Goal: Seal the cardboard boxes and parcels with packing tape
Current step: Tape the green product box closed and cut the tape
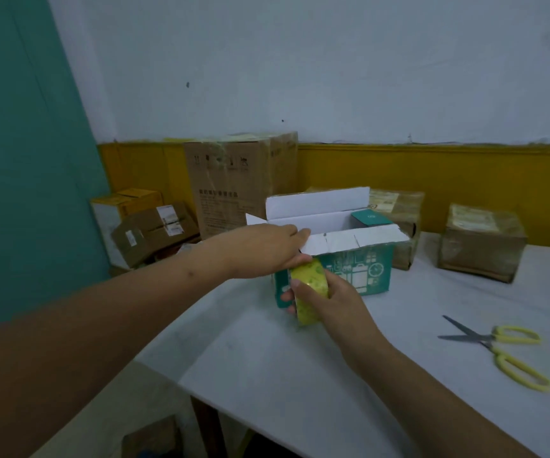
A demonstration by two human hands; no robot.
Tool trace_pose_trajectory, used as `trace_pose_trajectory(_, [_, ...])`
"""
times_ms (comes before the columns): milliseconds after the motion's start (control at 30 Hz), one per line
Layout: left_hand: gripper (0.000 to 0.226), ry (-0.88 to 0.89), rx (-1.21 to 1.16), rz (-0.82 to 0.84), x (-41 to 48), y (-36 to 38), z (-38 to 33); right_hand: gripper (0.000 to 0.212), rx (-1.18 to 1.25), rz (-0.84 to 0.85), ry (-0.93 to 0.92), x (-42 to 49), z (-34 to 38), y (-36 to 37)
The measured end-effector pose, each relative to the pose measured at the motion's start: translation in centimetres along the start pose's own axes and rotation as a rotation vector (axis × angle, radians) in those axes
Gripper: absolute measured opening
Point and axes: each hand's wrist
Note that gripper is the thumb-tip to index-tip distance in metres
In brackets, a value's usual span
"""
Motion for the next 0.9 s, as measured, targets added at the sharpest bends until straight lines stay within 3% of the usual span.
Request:
trace_pose_trajectory(100, [0.051, 0.021, -0.019, -0.017, 0.3, -0.7, 0.1, 0.007, -0.019, -0.001, -0.066, -0.1, 0.5, -0.6])
trace_pose_trajectory(300, [0.021, -0.020, -0.176, -0.060, 1.1, -2.2, 0.4, 0.029, -0.065, -0.001, -0.138, -0.1, 2.1, -1.4])
trace_pose_trajectory(500, [0.034, -0.106, -0.436, -0.129, 1.9, -2.7, 2.3, 0.041, 0.062, 0.011, -0.090, 0.0, 2.9, -1.1])
trace_pose_trajectory(700, [0.044, -0.254, -0.658, -0.144, 2.5, -1.3, 3.5, 0.053, -0.078, 0.039, -0.063, 0.1, 1.3, -1.8])
trace_pose_trajectory(833, [0.044, -0.274, -0.845, -0.220, 2.5, -0.1, 3.5, 0.055, -0.078, 0.021, -0.072, 0.6, 1.0, -1.6])
trace_pose_trajectory(900, [0.036, -0.249, -0.867, -0.181, 2.4, -0.1, 3.3, 0.054, -0.045, 0.034, -0.069, 0.7, 0.9, -1.3])
Point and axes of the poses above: each hand's wrist, its own x-axis towards the middle knuckle, its own y-axis out of the palm, z = x × y, and after that the axes turned 11 degrees about y, right-handed
